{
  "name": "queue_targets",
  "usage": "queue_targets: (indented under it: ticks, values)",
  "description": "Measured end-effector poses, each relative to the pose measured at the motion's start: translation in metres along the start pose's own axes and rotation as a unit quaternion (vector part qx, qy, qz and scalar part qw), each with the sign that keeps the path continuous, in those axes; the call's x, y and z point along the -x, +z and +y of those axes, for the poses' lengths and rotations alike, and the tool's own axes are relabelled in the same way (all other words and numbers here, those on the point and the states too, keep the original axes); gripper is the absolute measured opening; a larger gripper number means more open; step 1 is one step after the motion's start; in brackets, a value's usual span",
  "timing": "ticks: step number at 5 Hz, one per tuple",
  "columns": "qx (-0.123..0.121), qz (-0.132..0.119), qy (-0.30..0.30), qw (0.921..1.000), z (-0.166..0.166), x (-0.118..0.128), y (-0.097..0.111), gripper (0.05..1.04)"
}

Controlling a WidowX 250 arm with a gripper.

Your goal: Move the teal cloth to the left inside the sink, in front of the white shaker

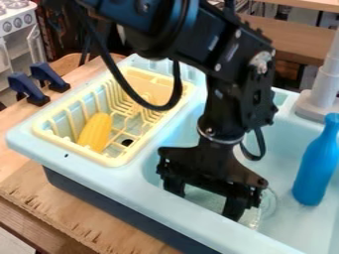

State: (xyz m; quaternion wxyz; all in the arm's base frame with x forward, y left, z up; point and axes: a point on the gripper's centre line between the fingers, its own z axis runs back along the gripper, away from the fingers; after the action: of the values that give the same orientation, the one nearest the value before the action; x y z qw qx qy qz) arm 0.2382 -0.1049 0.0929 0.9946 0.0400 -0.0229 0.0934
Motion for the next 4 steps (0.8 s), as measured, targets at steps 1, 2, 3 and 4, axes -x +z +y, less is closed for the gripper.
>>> queue_targets:
  ticks: [1, 2, 3, 4]
  values:
    - [0.012, -0.015, -0.005, 0.9998, 0.001, -0.003, 0.007, 1.001]
    - [0.051, -0.069, -0.004, 0.9963, -0.005, -0.014, 0.024, 1.001]
    - [0.049, -0.123, -0.019, 0.9910, -0.011, -0.029, 0.074, 1.001]
    - [0.050, -0.125, -0.042, 0.9900, -0.024, -0.022, 0.117, 1.001]
